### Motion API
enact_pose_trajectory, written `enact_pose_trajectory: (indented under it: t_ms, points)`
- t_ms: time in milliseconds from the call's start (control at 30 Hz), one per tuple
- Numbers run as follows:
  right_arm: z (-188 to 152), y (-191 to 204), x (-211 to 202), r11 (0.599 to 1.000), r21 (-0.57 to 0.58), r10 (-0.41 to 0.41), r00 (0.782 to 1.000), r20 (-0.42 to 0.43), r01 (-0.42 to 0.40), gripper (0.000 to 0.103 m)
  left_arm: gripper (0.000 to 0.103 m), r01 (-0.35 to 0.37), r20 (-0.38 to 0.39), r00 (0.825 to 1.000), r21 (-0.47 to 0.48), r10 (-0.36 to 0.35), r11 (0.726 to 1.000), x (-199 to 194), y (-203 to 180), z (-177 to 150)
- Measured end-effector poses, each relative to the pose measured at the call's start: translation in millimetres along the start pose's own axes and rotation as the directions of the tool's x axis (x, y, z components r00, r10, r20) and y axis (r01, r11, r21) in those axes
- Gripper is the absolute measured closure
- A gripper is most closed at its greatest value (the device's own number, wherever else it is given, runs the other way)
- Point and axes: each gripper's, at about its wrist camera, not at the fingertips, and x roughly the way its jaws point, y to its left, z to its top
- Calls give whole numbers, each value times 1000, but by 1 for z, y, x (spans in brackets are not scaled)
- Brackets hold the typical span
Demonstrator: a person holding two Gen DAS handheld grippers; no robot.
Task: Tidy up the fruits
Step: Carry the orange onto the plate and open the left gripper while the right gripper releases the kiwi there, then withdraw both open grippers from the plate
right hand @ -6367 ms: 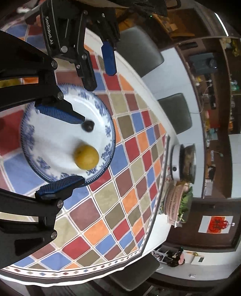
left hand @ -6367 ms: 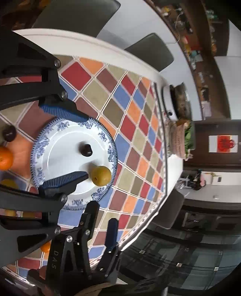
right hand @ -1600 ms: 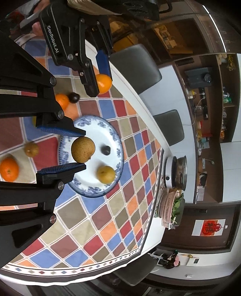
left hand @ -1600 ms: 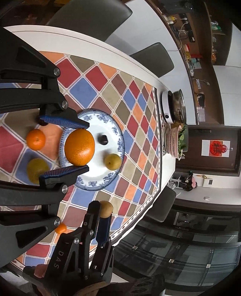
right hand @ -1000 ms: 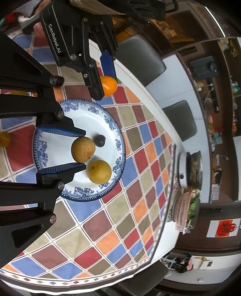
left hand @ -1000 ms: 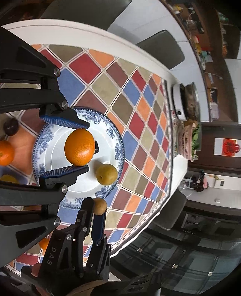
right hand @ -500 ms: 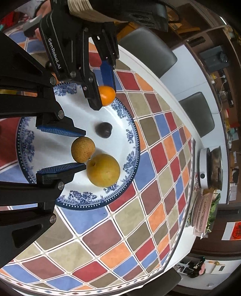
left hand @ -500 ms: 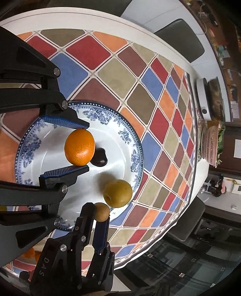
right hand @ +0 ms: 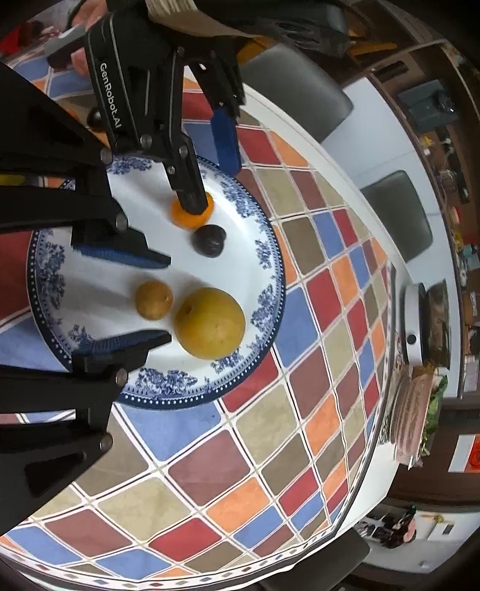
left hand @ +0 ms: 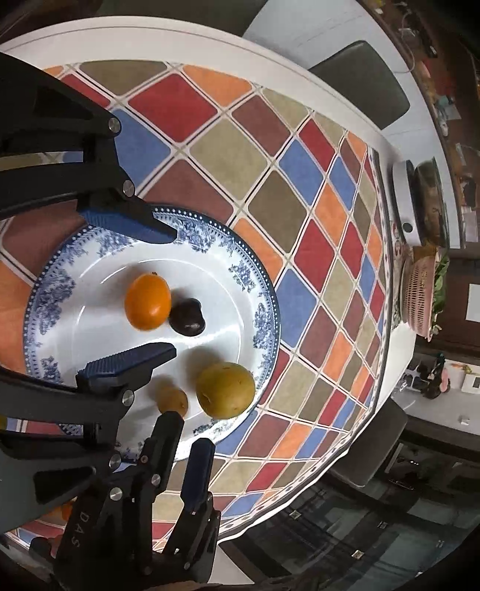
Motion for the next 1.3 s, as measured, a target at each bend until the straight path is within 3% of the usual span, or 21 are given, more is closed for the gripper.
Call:
enact_pose_trajectory:
  t_ms: [333, 767, 1033, 1133, 1300]
  points:
    - [-10, 8, -40, 1000, -4, -9, 998, 62, 10, 63, 45, -53, 88, 995, 28, 50, 998, -56, -15, -14]
    - [-42, 16, -106, 1000, -1, -10, 988, 154, 10, 59, 41, -35, 212, 977, 70, 20, 997, -130, -53, -46]
    - [-72, 24, -142, 999, -19, -39, 977, 208, 44, 59, 37, -47, 260, 965, 82, 24, 995, -157, -71, -74]
    - [-84, 26, -150, 998, -15, -54, 975, 217, 59, 50, 36, -47, 265, 964, 80, 24, 996, -160, -74, -87]
    - [-107, 31, -157, 996, -10, -85, 971, 225, 90, 50, 36, -49, 266, 963, 52, 34, 997, -159, -76, -108]
